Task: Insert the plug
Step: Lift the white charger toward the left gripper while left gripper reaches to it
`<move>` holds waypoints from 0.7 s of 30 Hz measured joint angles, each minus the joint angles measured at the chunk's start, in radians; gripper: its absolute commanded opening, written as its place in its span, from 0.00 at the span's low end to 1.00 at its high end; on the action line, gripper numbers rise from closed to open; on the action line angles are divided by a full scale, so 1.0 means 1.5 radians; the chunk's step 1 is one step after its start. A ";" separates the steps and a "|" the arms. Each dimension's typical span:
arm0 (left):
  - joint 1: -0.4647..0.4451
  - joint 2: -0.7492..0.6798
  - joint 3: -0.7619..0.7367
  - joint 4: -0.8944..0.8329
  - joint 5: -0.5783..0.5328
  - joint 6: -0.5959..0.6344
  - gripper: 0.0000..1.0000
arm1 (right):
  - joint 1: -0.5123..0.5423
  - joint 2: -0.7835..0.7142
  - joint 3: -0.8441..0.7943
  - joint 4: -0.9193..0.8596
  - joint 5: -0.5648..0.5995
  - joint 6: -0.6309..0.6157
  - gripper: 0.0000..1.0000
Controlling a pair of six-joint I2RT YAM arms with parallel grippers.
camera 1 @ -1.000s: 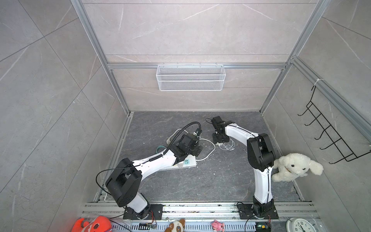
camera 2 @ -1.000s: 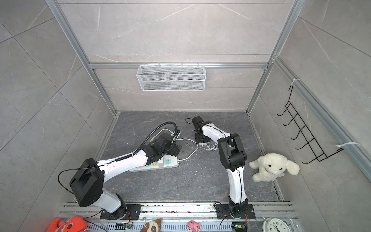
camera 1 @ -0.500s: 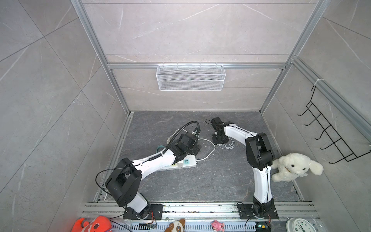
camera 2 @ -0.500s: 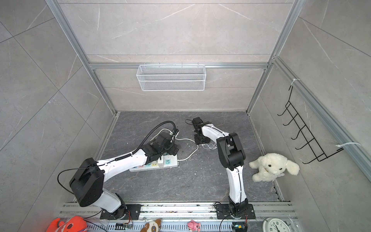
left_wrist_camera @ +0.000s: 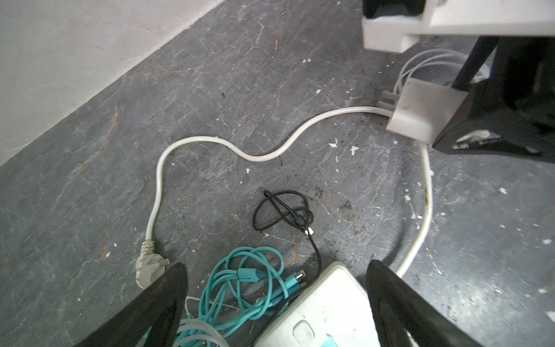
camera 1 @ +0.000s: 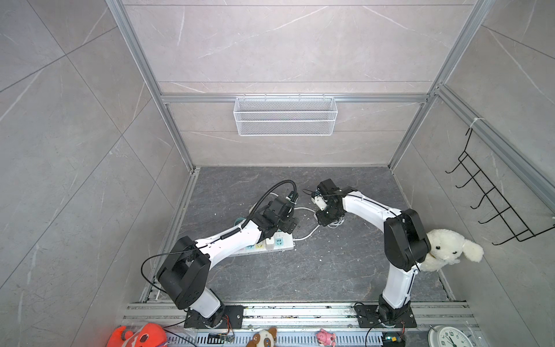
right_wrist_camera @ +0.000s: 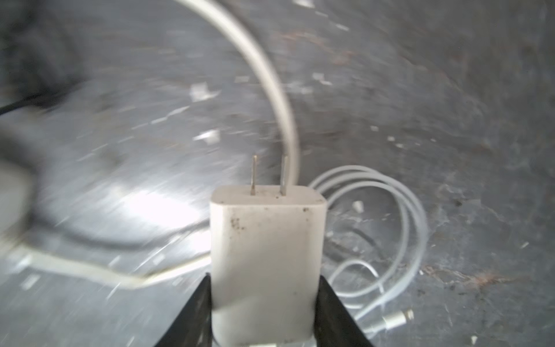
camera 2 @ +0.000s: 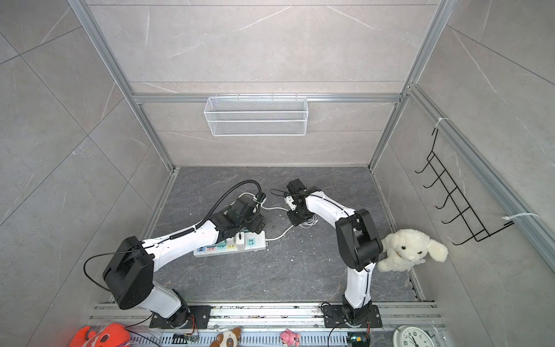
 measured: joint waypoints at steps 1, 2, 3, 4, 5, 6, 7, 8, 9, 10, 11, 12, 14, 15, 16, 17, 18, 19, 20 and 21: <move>0.000 -0.005 0.001 -0.006 0.012 -0.001 0.94 | 0.009 -0.014 -0.006 0.000 -0.008 -0.009 0.27; 0.000 -0.011 0.003 -0.013 0.025 -0.003 0.94 | 0.016 -0.030 -0.015 0.002 -0.016 -0.019 0.27; 0.000 -0.018 0.004 -0.022 0.043 -0.007 0.94 | 0.021 -0.045 -0.028 0.005 -0.022 -0.027 0.27; 0.000 -0.023 0.004 -0.027 0.056 -0.010 0.94 | 0.022 -0.057 -0.041 0.010 -0.025 -0.033 0.27; 0.000 -0.028 0.005 -0.032 0.071 -0.016 0.93 | 0.022 -0.069 -0.056 0.015 -0.028 -0.038 0.27; 0.000 -0.032 0.005 -0.037 0.087 -0.023 0.93 | 0.021 -0.081 -0.077 0.023 -0.030 -0.042 0.27; 0.000 -0.035 0.005 -0.038 0.098 -0.030 0.93 | 0.021 -0.089 -0.092 0.029 -0.033 -0.045 0.26; 0.000 -0.037 0.005 -0.037 0.111 -0.040 0.93 | 0.020 -0.098 -0.109 0.035 -0.035 -0.047 0.26; 0.002 -0.040 0.004 -0.037 0.123 -0.050 0.92 | 0.021 -0.105 -0.122 0.041 -0.037 -0.049 0.26; 0.003 -0.045 0.000 -0.034 0.139 -0.062 0.93 | 0.022 -0.112 -0.134 0.049 -0.038 -0.052 0.26; 0.005 -0.049 -0.004 -0.031 0.147 -0.073 0.92 | 0.023 -0.118 -0.142 0.055 -0.039 -0.053 0.26; 0.009 -0.054 -0.010 -0.027 0.162 -0.087 0.91 | 0.024 -0.124 -0.148 0.060 -0.039 -0.054 0.26; 0.024 -0.068 -0.027 -0.007 0.197 -0.120 0.90 | 0.027 -0.138 -0.156 0.073 -0.042 -0.057 0.26; 0.035 -0.076 -0.040 0.006 0.218 -0.139 0.89 | 0.028 -0.146 -0.159 0.080 -0.043 -0.057 0.26; 0.046 -0.083 -0.052 0.021 0.236 -0.157 0.89 | 0.029 -0.155 -0.160 0.085 -0.046 -0.058 0.26; 0.057 -0.089 -0.062 0.030 0.252 -0.172 0.89 | 0.029 -0.162 -0.161 0.090 -0.049 -0.059 0.26; 0.065 -0.092 -0.069 0.038 0.267 -0.186 0.88 | 0.029 -0.169 -0.162 0.097 -0.053 -0.059 0.26; 0.074 -0.092 -0.071 0.041 0.280 -0.200 0.87 | 0.029 -0.175 -0.164 0.105 -0.056 -0.060 0.26; 0.080 -0.092 -0.071 0.044 0.290 -0.209 0.86 | 0.030 -0.180 -0.166 0.113 -0.060 -0.059 0.26; 0.085 -0.092 -0.070 0.047 0.305 -0.219 0.85 | 0.030 -0.185 -0.170 0.122 -0.064 -0.060 0.26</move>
